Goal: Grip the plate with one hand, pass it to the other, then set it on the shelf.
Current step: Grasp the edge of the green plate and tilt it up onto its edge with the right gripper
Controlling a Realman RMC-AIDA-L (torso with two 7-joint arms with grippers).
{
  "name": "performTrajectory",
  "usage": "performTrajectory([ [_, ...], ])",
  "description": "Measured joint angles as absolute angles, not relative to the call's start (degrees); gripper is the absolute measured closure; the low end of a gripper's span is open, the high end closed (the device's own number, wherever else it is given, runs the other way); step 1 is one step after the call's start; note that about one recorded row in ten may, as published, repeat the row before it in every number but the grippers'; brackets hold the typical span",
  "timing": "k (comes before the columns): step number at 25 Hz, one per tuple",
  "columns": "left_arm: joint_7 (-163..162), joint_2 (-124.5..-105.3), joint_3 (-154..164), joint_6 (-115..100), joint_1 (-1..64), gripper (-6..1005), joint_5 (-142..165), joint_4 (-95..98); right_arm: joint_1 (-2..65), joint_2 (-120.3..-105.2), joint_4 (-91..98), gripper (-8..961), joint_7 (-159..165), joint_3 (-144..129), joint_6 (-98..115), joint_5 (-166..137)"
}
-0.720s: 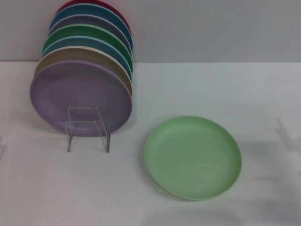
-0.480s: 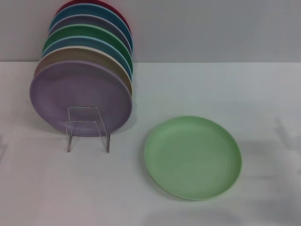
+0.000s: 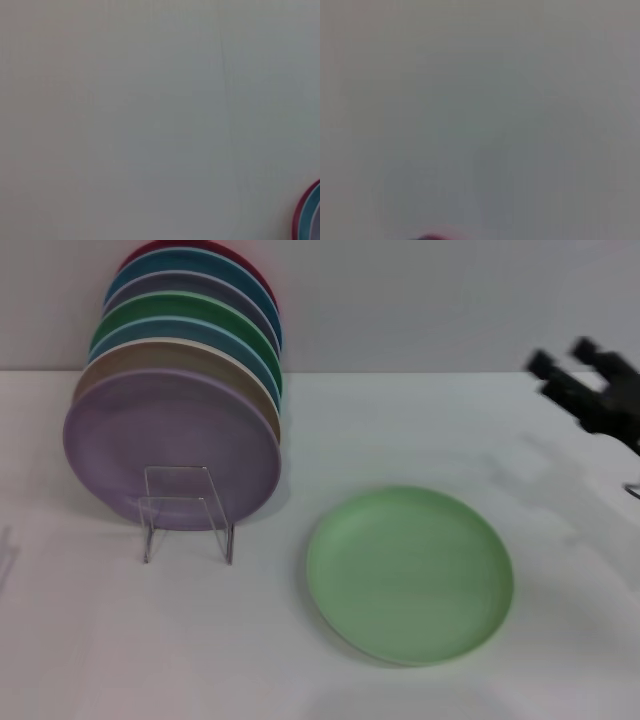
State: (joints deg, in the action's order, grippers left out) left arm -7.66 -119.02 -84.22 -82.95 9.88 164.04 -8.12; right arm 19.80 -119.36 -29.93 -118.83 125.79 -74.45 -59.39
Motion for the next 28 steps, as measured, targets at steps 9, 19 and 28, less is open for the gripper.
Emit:
performTrajectory([
  [9, -8.1, -119.08, -84.1, -82.6, 10.5, 140, 164.0, -7.8, 17.3, -118.62, -70.2, 118, -64.3, 107.9, -50.1, -97.0],
  [19, -8.1, -119.0, -84.1, -82.1, 11.1, 141, 163.8, -8.2, 28.4, -118.51, -77.7, 120, -26.0, 108.2, -71.3, -138.2],
  [28, -8.1, -118.99, -84.1, -82.1, 11.3, 141, 164.1, -8.2, 32.3, -117.96, -71.8, 122, -22.4, 107.9, -74.6, -144.8],
])
